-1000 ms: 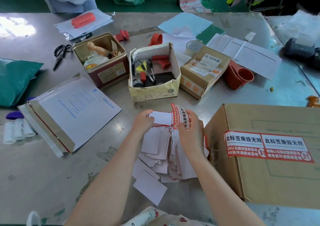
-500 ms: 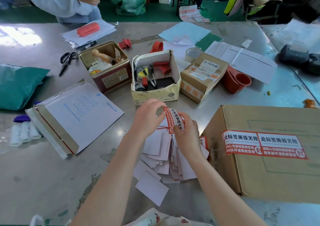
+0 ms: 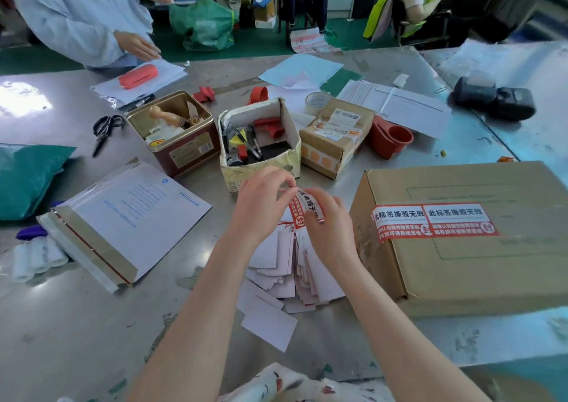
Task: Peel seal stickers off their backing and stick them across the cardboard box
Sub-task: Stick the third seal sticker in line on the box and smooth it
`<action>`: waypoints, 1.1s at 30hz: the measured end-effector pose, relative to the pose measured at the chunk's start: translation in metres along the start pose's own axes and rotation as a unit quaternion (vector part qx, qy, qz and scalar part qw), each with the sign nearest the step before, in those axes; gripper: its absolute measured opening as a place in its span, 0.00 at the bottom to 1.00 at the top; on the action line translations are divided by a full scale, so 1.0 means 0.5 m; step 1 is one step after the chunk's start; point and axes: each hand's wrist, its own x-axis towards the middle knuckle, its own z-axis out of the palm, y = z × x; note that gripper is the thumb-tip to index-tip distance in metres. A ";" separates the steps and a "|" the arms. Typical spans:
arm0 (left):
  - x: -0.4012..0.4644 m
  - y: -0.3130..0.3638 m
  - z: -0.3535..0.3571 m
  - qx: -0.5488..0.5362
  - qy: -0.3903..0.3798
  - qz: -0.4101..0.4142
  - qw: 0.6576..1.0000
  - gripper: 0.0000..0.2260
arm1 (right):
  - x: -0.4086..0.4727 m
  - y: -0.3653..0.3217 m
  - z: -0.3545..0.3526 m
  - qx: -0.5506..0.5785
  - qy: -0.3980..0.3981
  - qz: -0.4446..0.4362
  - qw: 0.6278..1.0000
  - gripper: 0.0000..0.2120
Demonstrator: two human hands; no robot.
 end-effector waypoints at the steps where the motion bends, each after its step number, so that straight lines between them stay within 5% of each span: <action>1: -0.001 0.006 -0.002 -0.012 0.005 0.003 1.000 0.03 | -0.001 -0.005 -0.006 0.006 0.012 -0.005 1.000 0.19; 8: -0.005 0.061 -0.016 -0.109 0.045 -0.007 0.993 0.06 | 0.007 -0.026 -0.061 0.076 0.077 -0.003 0.994 0.22; 15: 0.018 0.135 0.022 -0.203 0.092 -0.037 0.974 0.07 | 0.016 -0.027 -0.180 0.122 0.133 0.023 0.983 0.04; 33: 0.033 0.360 0.241 -0.225 0.080 -0.080 0.968 0.10 | 0.000 0.136 -0.439 0.128 0.217 0.042 0.967 0.09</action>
